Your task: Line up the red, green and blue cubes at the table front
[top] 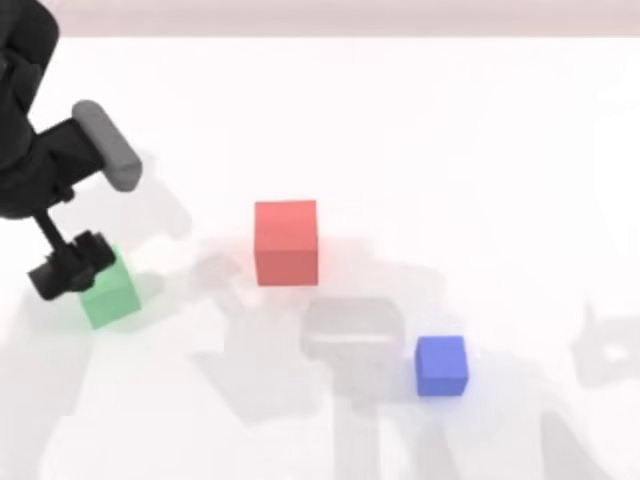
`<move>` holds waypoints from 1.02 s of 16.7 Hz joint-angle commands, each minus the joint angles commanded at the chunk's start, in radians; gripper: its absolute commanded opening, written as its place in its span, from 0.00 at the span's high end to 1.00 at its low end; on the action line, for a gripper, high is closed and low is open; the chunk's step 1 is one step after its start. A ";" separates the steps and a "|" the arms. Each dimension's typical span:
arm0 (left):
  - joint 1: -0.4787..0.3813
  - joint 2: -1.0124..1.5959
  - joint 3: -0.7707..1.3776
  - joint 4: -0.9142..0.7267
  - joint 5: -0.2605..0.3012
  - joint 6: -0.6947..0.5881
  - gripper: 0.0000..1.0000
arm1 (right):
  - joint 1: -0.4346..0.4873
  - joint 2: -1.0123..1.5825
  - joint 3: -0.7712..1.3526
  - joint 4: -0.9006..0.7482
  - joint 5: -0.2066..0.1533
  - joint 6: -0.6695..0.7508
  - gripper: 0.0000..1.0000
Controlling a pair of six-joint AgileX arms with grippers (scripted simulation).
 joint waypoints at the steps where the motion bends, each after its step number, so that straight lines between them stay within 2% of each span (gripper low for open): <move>1: -0.004 0.051 0.042 -0.029 0.000 0.025 0.00 | -0.015 -0.054 -0.040 0.033 0.007 0.029 0.00; 5: -0.014 0.167 0.141 -0.094 0.002 0.083 0.00 | -0.047 -0.173 -0.128 0.110 0.026 0.095 0.00; 11: -0.010 0.172 0.142 -0.092 0.002 0.086 0.00 | -0.048 -0.179 -0.133 0.114 0.027 0.099 0.00; 14: -0.013 0.201 0.096 -0.023 0.002 0.089 0.00 | -0.048 -0.179 -0.133 0.114 0.027 0.099 0.00; 17: -0.012 0.253 0.022 0.113 0.003 0.089 0.00 | -0.048 -0.179 -0.133 0.114 0.027 0.099 0.00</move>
